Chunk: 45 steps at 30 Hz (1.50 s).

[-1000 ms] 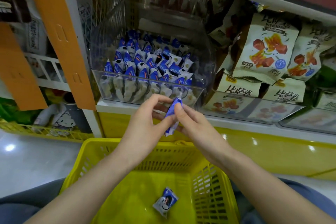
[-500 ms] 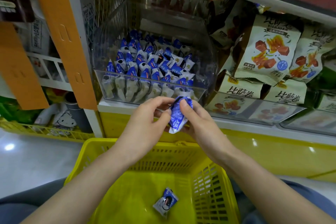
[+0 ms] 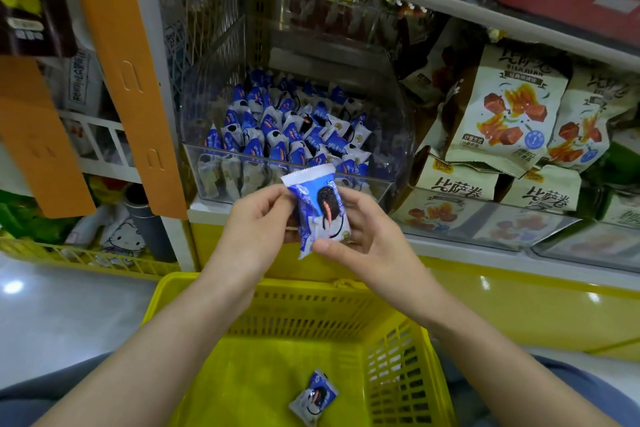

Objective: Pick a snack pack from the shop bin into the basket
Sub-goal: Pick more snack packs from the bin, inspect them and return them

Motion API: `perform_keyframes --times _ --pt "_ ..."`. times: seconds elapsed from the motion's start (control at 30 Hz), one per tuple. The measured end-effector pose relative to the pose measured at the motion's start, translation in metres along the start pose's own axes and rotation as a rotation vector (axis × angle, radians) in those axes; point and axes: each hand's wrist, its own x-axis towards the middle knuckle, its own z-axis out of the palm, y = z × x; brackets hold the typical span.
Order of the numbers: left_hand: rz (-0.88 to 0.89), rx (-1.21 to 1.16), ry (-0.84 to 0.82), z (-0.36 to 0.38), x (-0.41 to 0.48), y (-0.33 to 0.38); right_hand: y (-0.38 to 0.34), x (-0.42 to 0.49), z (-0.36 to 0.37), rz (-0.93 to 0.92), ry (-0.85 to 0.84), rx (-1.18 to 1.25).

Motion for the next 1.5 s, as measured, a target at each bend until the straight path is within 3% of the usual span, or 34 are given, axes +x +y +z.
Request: perform_keyframes --times 0.17,0.27,0.47,0.6,0.73,0.8,1.0,1.17,1.3,1.5 --pt "-0.053 -0.238 -0.095 0.007 -0.003 0.003 0.000 0.003 -0.003 -0.084 0.248 -0.058" --pt "-0.028 -0.192 -0.194 0.010 -0.007 0.001 0.002 0.003 -0.003 -0.135 0.353 -0.151" --pt "-0.012 -0.204 -0.175 0.010 -0.010 -0.001 0.003 -0.001 0.003 -0.345 0.442 -0.440" --pt "0.038 -0.222 -0.167 0.005 -0.008 0.002 0.000 -0.002 0.007 -0.407 0.392 -0.390" --pt "0.059 -0.176 -0.137 0.004 -0.004 0.007 -0.006 0.002 0.009 -0.283 0.325 -0.081" --pt "0.108 -0.125 -0.087 0.001 0.003 0.010 -0.010 0.009 0.007 -0.260 0.291 -0.041" --pt "0.337 0.074 -0.029 -0.020 0.041 0.043 -0.041 0.051 -0.013 -0.253 0.205 -0.374" --pt "0.397 0.135 -0.013 -0.052 0.077 0.059 -0.059 0.112 -0.040 -0.133 0.352 -0.723" --pt "0.412 0.071 -0.066 -0.063 0.089 0.055 -0.050 0.153 -0.045 0.085 0.312 -1.026" --pt "0.417 0.034 -0.133 -0.073 0.099 0.052 -0.015 0.190 -0.049 0.448 0.363 -1.110"
